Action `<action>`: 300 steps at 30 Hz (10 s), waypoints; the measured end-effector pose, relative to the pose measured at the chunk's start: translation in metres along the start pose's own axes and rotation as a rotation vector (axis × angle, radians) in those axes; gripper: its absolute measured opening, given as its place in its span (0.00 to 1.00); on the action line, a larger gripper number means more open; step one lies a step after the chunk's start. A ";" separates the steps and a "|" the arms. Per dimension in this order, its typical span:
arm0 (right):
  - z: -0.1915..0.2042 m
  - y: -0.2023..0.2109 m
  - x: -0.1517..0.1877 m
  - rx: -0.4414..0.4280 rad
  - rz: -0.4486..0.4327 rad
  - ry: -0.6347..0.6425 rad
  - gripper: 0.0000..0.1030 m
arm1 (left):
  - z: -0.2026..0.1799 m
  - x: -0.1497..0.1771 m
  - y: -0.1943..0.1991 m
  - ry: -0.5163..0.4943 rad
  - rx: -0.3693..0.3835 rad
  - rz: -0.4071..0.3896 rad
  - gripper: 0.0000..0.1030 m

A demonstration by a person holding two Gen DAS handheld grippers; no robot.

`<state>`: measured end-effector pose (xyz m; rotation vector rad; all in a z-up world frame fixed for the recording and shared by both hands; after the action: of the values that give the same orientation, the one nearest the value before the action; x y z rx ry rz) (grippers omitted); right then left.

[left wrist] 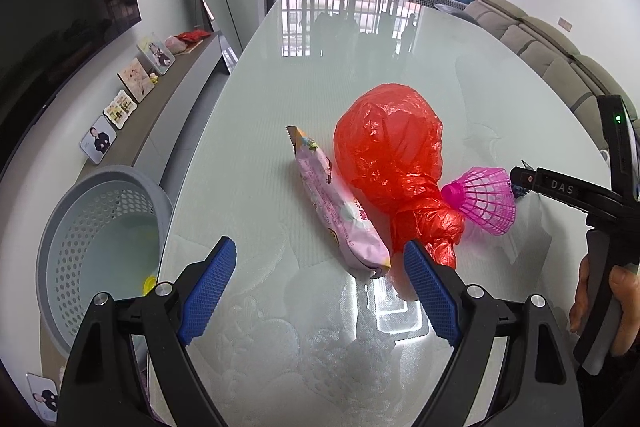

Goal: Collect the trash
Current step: 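Close the right tool on the dark blue spiky toy fish, then grasp the pink wipe packet with the left tool while right holds the fish, then lift the packet and fish and carry both over the grey basket, then open both tools to drop the packet and fish into the basket, then move both tools back over the table toward the red bag, then close the left tool on the knotted red plastic bag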

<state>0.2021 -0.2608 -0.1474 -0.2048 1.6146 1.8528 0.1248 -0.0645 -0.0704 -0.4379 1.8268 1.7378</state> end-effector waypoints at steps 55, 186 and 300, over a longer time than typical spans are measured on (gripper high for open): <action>0.011 0.030 0.015 -0.145 -0.071 0.087 0.40 | -0.001 -0.008 -0.061 0.063 -0.045 0.086 0.32; 0.405 -0.015 0.129 -0.460 0.126 0.648 0.63 | 0.313 0.093 -0.009 0.442 -0.322 0.071 0.73; 0.023 0.028 0.042 -0.201 -0.076 0.015 0.68 | -0.041 -0.006 -0.038 -0.077 0.044 0.018 0.81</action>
<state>0.1612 -0.2244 -0.1406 -0.3630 1.4091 1.9577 0.1453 -0.1093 -0.0972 -0.3337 1.8157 1.6997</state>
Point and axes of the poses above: each gripper's, at about its wrist camera, not at the fingertips, and y roughly against the way its jaws point, z to its left, x to its underside, the point moved 7 cm from there along -y, roughly the way its jaws point, and after that the axes turned 4 degrees about -x, right-handed, at the moved point
